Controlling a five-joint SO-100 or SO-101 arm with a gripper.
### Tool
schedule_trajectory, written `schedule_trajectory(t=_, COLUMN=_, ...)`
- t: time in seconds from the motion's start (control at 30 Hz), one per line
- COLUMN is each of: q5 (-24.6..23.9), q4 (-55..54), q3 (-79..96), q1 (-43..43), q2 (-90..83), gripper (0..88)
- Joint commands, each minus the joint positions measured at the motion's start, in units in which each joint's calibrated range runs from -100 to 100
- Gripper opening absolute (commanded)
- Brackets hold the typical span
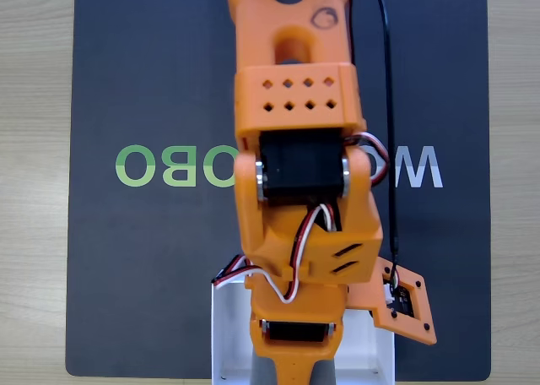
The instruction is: Grab the usb to bin
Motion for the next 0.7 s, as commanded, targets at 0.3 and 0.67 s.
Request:
schedule_trajectory(t=0.3, q5=0.33, q4=-0.74, q3=-2.46, q1=-0.19, q2=-1.98, gripper=31.3)
schedule_trajectory(t=0.67, q5=0.23, q4=-0.83, q3=3.05, q1=-1.03, q2=-7.24, gripper=35.6)
